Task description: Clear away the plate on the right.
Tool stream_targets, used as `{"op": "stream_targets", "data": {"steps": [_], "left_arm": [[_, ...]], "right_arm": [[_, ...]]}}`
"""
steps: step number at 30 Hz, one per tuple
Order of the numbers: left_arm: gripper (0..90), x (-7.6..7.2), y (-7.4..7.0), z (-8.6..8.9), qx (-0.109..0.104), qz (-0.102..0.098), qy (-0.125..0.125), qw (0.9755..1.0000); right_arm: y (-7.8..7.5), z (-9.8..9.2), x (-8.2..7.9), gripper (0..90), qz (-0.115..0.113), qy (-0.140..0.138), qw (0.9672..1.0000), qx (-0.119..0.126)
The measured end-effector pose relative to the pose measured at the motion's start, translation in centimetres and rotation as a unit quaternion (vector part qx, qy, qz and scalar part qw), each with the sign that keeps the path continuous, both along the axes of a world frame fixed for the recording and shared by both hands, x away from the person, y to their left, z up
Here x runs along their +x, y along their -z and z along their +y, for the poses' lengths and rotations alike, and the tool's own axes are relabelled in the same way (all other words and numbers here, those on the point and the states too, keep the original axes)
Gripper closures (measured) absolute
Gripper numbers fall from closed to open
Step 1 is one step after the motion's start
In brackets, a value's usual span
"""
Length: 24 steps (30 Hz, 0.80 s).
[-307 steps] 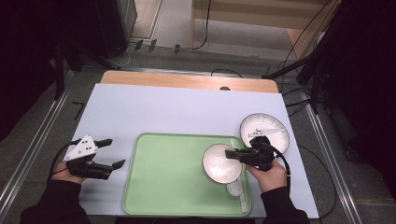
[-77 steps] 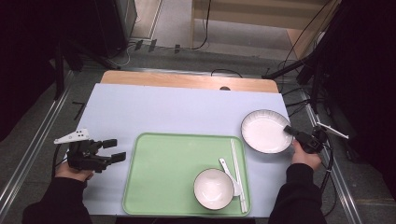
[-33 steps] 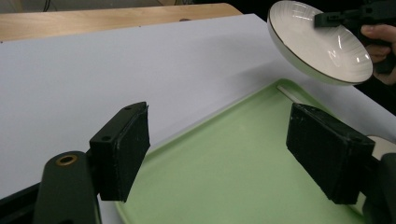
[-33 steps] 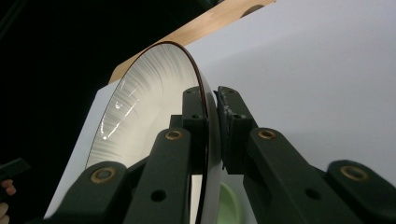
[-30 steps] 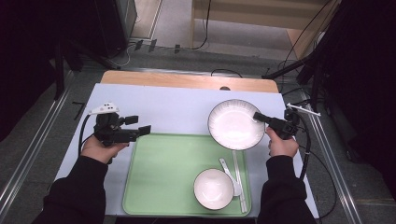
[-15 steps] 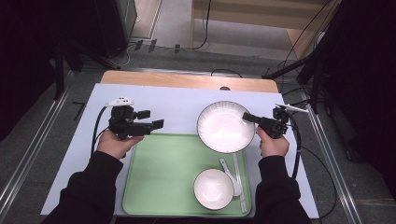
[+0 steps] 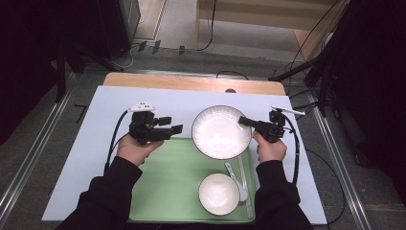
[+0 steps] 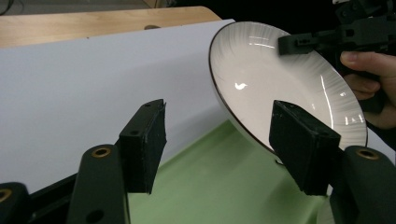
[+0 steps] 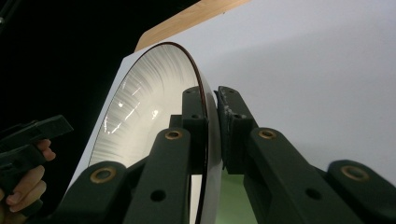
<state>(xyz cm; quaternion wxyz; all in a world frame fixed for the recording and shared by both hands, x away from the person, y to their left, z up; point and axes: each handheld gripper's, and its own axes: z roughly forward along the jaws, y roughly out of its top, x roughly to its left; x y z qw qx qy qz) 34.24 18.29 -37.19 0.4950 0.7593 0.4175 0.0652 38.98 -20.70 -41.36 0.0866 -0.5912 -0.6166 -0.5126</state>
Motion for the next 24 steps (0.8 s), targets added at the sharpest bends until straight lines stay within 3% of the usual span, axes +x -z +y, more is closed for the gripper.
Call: {"op": "stream_targets", "data": {"steps": [8, 13, 18, 24], "left_arm": [[42.8, 0.2, 1.1, -1.5, 0.009, 0.011, -0.011, 0.9998], [43.6, 0.3, 1.6, -2.2, 0.022, 0.010, -0.018, 0.9996], [48.2, 0.6, 2.1, -2.5, 0.009, 0.024, -0.027, 0.9993], [56.8, 0.7, 2.1, -3.0, -0.004, 0.017, -0.047, 0.9987]], "right_arm": [[-0.1, 1.4, -0.3, 83.3, -0.002, -0.009, 0.9999, 0.009], [-0.4, 2.0, -0.6, 83.4, -0.011, -0.001, 0.9999, 0.000], [-0.3, 2.4, -0.8, 83.4, -0.008, -0.007, 0.9999, 0.010], [-0.7, 3.2, -1.0, 83.2, -0.013, -0.018, 0.9996, 0.018]]}}
